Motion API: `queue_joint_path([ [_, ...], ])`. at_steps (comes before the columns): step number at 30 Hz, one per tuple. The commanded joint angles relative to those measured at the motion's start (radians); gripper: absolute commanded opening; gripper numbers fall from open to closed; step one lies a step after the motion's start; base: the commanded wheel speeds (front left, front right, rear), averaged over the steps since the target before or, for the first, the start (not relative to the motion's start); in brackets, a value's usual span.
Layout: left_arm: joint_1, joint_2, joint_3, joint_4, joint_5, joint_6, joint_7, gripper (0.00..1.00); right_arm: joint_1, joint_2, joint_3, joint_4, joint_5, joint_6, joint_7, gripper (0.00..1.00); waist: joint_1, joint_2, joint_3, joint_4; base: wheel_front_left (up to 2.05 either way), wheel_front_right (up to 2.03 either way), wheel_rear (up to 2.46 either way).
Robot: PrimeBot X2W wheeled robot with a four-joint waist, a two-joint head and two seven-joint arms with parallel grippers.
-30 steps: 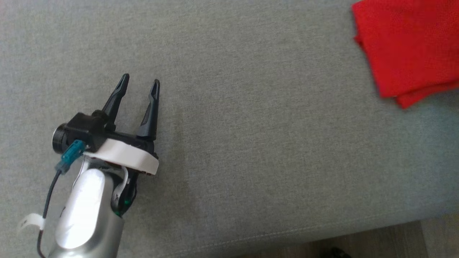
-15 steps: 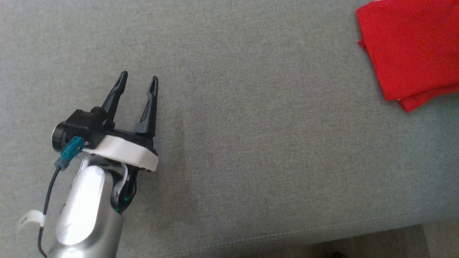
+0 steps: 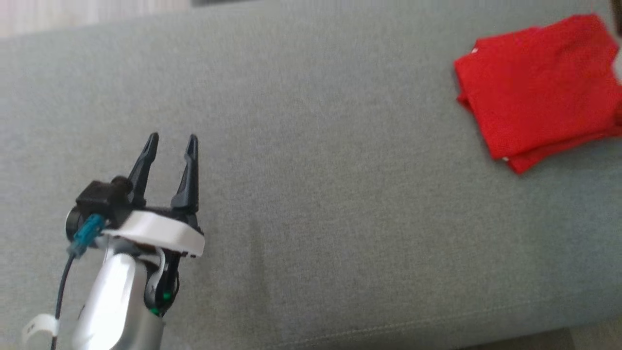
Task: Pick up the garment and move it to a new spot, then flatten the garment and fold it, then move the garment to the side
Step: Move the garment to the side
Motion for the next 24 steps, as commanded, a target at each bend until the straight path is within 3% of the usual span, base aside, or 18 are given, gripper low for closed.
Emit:
queue_joint_path([
  [1,-0.016,0.013,0.045,-0.038,-0.006,0.011,-0.011,1.00,0.031,0.009,-0.022,-0.051,0.012,-0.001,-0.018,1.00,0.0001,0.0000,-0.049,0.004,0.00,0.00,0.00],
  [9,0.040,0.016,0.117,-0.069,-0.023,0.069,-0.012,1.00,0.323,0.197,-0.173,-0.247,0.014,-0.001,-0.140,1.00,0.0001,0.0000,-0.141,0.027,0.00,0.00,0.00],
  [14,0.078,0.009,0.125,-0.067,-0.028,0.090,-0.012,1.00,0.506,0.301,-0.193,-0.313,0.013,-0.001,-0.231,1.00,0.0001,0.0000,-0.177,0.048,0.00,0.00,0.00],
  [24,0.107,0.000,0.136,-0.020,-0.016,0.069,-0.012,1.00,0.645,0.355,-0.122,-0.215,0.031,-0.001,-0.468,1.00,0.0001,0.0000,-0.206,0.073,0.00,0.00,0.00],
])
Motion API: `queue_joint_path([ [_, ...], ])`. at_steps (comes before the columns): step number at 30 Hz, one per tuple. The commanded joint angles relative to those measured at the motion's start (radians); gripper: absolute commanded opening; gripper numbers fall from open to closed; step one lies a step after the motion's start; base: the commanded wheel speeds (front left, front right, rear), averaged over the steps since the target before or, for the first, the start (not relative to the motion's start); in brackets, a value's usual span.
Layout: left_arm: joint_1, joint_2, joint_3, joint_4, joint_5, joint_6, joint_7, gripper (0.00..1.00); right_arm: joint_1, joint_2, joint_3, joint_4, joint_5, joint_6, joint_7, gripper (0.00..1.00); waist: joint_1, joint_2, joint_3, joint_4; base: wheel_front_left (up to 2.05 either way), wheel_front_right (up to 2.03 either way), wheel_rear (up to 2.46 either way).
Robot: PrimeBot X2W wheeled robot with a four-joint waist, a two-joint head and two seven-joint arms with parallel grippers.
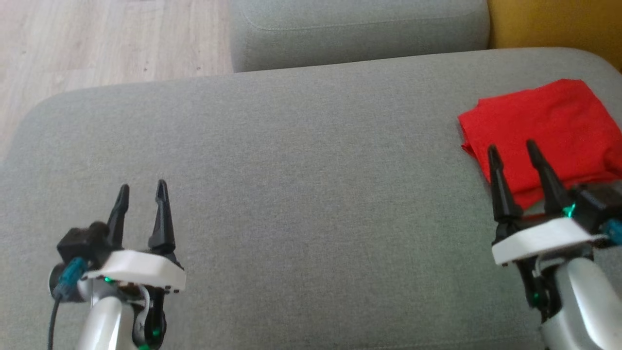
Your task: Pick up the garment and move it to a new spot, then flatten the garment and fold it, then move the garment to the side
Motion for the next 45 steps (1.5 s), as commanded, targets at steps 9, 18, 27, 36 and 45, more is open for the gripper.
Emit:
queue_joint_path([
  [9,-0.005,-0.014,0.073,-0.017,0.060,-0.032,-0.008,1.00,-0.010,0.025,0.037,0.096,-0.028,-0.001,-0.100,1.00,0.0001,0.0000,-0.007,0.008,0.00,0.00,0.00],
  [18,-0.005,-0.033,0.094,-0.015,0.089,-0.059,-0.008,1.00,-0.038,0.039,0.054,0.155,-0.032,-0.001,-0.120,1.00,0.0001,0.0000,-0.012,0.008,0.00,0.00,0.00],
  [27,0.028,-0.047,0.073,0.035,0.082,-0.062,0.000,0.00,-0.006,0.036,0.049,0.208,-0.017,0.000,-0.113,0.00,0.0001,0.0000,-0.015,0.004,0.00,0.00,0.00],
  [36,0.037,-0.050,0.078,0.080,0.016,-0.064,0.027,0.00,0.016,0.042,0.039,0.236,0.046,0.000,-0.092,0.00,0.0001,0.0000,-0.015,0.004,0.00,0.00,0.00],
  [45,0.040,-0.050,0.082,0.066,-0.088,-0.069,0.049,0.00,0.022,0.050,0.020,0.219,0.142,0.000,-0.067,0.00,0.0001,0.0000,-0.015,0.005,0.00,0.00,0.00],
])
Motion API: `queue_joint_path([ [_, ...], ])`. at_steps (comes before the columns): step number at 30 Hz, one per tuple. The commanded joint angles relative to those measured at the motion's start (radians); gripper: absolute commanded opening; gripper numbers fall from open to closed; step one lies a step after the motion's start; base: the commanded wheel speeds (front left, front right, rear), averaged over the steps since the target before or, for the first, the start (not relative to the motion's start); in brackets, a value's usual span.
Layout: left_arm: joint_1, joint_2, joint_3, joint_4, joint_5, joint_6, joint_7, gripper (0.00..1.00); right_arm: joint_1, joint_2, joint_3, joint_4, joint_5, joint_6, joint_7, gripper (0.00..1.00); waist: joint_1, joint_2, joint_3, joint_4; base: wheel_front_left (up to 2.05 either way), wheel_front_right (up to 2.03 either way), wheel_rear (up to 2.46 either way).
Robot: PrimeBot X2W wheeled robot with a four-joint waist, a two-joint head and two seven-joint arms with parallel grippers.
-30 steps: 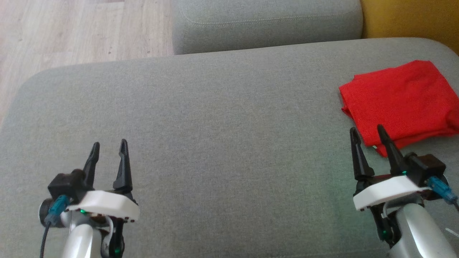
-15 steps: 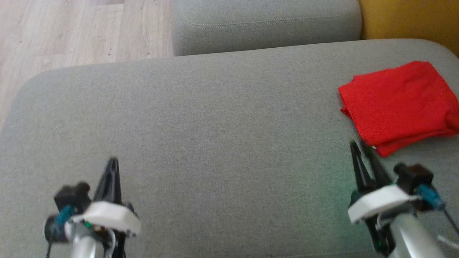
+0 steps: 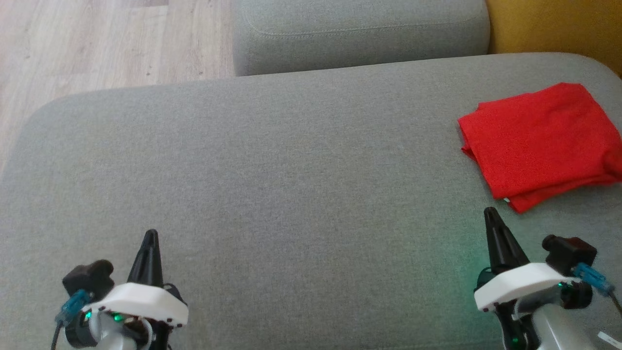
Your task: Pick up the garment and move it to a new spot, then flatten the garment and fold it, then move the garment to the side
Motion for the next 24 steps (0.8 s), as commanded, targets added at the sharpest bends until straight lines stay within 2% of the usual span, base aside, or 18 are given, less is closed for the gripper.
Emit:
queue_joint_path([
  [1,-0.046,0.005,0.017,-0.037,-0.029,-0.008,0.009,0.00,-0.049,-0.006,-0.014,-0.039,0.029,0.000,0.005,0.00,0.0000,0.0000,0.000,0.000,0.00,0.00,0.00],
  [24,-0.048,0.005,0.039,-0.061,-0.278,-0.020,0.071,0.00,-0.037,0.014,-0.061,-0.078,0.263,0.000,0.068,0.00,0.0000,0.0000,0.001,0.002,0.00,0.00,0.00],
])
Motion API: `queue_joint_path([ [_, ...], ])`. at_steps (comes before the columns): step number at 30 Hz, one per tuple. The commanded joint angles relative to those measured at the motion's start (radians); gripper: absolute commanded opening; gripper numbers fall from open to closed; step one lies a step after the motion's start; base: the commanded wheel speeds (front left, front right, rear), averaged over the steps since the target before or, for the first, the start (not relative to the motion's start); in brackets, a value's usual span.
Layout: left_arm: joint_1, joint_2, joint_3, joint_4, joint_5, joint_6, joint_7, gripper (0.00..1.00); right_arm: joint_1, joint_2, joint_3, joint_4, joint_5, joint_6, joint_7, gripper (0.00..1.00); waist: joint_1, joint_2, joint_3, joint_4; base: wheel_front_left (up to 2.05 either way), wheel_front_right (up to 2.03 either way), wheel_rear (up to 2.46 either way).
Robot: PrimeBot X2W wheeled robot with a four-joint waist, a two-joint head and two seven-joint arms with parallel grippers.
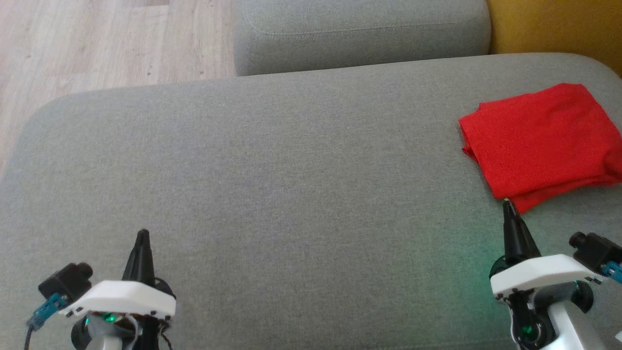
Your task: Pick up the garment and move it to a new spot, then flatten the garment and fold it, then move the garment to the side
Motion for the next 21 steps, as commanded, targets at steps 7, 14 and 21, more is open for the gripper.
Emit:
queue_joint_path([
  [7,-0.050,0.006,0.022,-0.047,-0.098,-0.015,0.025,0.00,-0.035,0.009,-0.022,-0.051,0.095,0.000,0.028,0.00,0.0000,0.0000,0.000,0.001,0.00,0.00,0.00],
  [14,-0.051,0.006,0.030,-0.054,-0.177,-0.019,0.046,0.00,-0.031,0.015,-0.037,-0.063,0.169,0.000,0.048,0.00,0.0000,0.0000,0.000,0.001,0.00,0.00,0.00],
  [21,-0.052,0.007,0.037,-0.061,-0.256,-0.022,0.066,0.00,-0.028,0.022,-0.053,-0.076,0.243,0.000,0.068,0.00,0.0000,0.0000,0.000,0.002,0.00,0.00,0.00],
])
